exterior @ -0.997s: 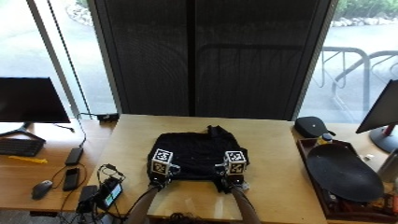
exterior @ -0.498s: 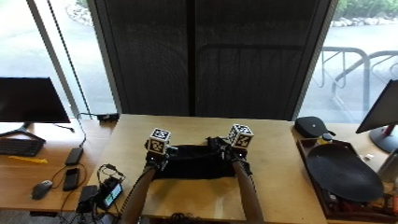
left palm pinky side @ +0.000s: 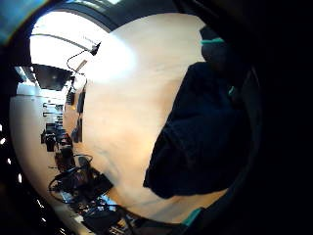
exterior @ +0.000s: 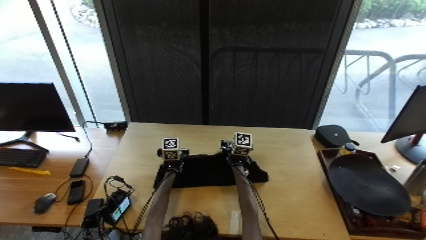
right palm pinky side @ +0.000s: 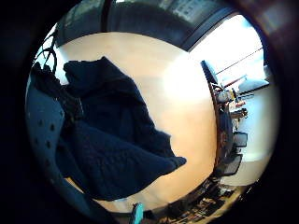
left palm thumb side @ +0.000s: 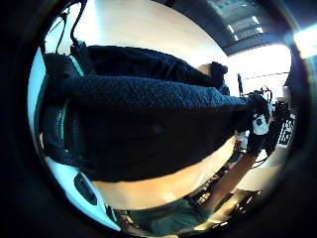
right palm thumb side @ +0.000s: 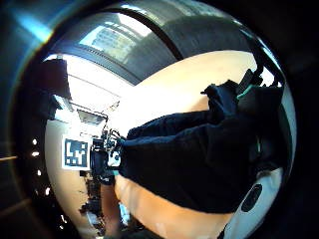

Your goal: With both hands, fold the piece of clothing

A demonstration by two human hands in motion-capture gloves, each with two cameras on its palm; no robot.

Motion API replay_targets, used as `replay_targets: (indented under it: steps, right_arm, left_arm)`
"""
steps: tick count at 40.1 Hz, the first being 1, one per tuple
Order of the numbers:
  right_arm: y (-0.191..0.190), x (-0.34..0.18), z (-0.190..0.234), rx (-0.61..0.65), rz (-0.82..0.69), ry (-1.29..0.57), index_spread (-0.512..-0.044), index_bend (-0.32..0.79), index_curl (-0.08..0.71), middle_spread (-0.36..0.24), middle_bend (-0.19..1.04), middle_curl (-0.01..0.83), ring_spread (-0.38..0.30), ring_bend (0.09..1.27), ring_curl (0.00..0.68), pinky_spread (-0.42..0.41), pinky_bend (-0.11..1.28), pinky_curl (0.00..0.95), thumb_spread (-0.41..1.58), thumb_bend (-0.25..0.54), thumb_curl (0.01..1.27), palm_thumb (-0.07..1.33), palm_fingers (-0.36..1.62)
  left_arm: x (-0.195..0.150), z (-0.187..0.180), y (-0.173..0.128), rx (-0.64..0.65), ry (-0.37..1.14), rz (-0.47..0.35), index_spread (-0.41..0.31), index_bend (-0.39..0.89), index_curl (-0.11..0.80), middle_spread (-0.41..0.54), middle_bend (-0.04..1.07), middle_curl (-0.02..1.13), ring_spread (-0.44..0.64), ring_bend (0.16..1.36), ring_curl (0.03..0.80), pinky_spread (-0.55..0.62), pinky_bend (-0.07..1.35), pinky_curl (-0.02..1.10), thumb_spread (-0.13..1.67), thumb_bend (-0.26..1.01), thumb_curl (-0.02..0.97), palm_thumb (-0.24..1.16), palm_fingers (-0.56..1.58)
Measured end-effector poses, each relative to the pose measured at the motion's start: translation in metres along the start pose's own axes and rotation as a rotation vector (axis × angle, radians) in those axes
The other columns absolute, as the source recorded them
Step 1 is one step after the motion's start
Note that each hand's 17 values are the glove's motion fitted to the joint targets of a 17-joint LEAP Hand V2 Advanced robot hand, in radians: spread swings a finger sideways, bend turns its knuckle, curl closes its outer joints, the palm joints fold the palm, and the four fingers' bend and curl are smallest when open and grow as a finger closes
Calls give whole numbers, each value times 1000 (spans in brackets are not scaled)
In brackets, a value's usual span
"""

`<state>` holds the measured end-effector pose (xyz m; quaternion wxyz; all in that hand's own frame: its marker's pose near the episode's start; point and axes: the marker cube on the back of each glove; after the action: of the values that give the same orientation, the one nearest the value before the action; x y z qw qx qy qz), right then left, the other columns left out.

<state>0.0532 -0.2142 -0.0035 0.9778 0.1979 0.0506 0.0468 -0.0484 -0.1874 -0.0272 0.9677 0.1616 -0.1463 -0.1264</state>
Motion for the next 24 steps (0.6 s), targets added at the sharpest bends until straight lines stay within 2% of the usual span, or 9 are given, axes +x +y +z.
replay_targets:
  steps: [6, 12, 15, 19, 20, 21, 22, 23, 24]
  right_arm:
    - [-5, 5, 14, 7, 17, 12, -268, 138, 332, -151, 262, 455, -197, 666, 462, -218, 565, 393, 1035, 50, 420, 1226, 1185]
    - [6, 23, 14, -113, 84, 97, -274, 124, 328, -159, 260, 459, -205, 660, 462, -236, 586, 400, 974, 29, 433, 1230, 1205]
    - [5, 27, 4, -115, 75, 106, -276, 118, 324, -163, 266, 463, -209, 656, 462, -245, 595, 403, 944, 14, 438, 1227, 1208]
    - [3, 24, -26, -64, 44, 4, -280, 124, 323, -158, 216, 453, -201, 601, 447, -193, 575, 402, 907, 0, 449, 1230, 1030]
    - [3, 26, -33, -51, 50, -9, -281, 132, 325, -154, 206, 452, -198, 577, 443, -164, 545, 394, 898, -8, 452, 1223, 956]
    - [4, 29, -38, -40, 59, -18, -282, 134, 331, -154, 198, 454, -192, 560, 446, -150, 549, 406, 893, -13, 453, 1217, 916]
    - [5, 34, -42, -32, 69, -28, -282, 132, 335, -156, 206, 458, -198, 593, 462, -160, 551, 410, 884, -6, 458, 1230, 1001]
    - [8, 41, -46, -24, 80, -41, -283, 131, 327, -151, 182, 446, -192, 534, 433, -126, 527, 393, 880, -15, 458, 1219, 903]
    - [12, 50, -51, -9, 94, -50, -285, 143, 334, -146, 180, 448, -188, 519, 435, -105, 515, 397, 880, -17, 460, 1214, 864]
  left_arm:
    - [1, 7, -20, 122, -35, 18, -305, 324, 531, -330, 590, 558, -314, 566, 417, 80, 60, 108, 1345, -6, 308, 755, 1050]
    - [7, 3, -28, 117, -16, 37, -306, 334, 541, -330, 598, 563, -312, 566, 423, 100, 69, 76, 1355, -7, 304, 755, 1056]
    - [1, -5, -13, 21, -19, 4, -307, 340, 546, -330, 604, 565, -311, 562, 425, 119, 64, 60, 1355, -8, 301, 755, 1048]
    - [3, -25, 12, -48, 74, 12, -270, 185, 512, -306, 573, 565, -279, 576, 444, 147, 134, 70, 1337, -12, 303, 751, 885]
    - [3, -30, 14, -30, 84, 16, -241, 76, 483, -291, 540, 560, -265, 585, 449, 154, 195, 91, 1335, -12, 303, 750, 786]
    - [3, -34, 14, -5, 85, 18, -231, 61, 472, -284, 531, 565, -257, 594, 458, 159, 212, 106, 1329, -11, 305, 752, 759]
    - [2, -39, 15, 28, 82, 22, -239, 143, 485, -291, 574, 579, -261, 586, 455, 160, 161, 95, 1329, -11, 304, 750, 844]
    - [2, -46, 15, 75, 80, 29, -214, 37, 444, -276, 501, 541, -244, 595, 443, 167, 216, 105, 1324, -12, 306, 750, 743]
    - [3, -53, 15, 131, 87, 41, -207, 38, 435, -270, 497, 544, -239, 600, 448, 171, 227, 117, 1320, -11, 307, 752, 728]
